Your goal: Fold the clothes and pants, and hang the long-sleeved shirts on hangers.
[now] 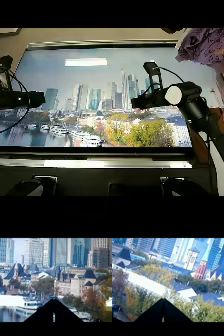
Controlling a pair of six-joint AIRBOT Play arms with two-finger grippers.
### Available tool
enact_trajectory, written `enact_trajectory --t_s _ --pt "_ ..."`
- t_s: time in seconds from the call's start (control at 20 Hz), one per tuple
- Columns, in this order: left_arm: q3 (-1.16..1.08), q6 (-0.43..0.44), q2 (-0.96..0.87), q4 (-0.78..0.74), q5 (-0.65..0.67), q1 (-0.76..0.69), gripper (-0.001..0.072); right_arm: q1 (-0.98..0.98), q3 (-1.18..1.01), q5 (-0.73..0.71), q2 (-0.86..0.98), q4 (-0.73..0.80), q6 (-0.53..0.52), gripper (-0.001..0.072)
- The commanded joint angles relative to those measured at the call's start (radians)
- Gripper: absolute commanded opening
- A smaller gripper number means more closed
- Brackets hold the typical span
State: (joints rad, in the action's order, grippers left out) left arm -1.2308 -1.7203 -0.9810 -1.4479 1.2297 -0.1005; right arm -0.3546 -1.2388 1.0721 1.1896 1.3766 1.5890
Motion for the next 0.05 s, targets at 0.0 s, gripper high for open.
enact_trajectory --t_s 0.0 --pt "0.001 0.000 0.001 0.000 -0.001 0.000 0.0015 -0.001 -0.001 0.000 0.001 0.000 0.000 0.0040"
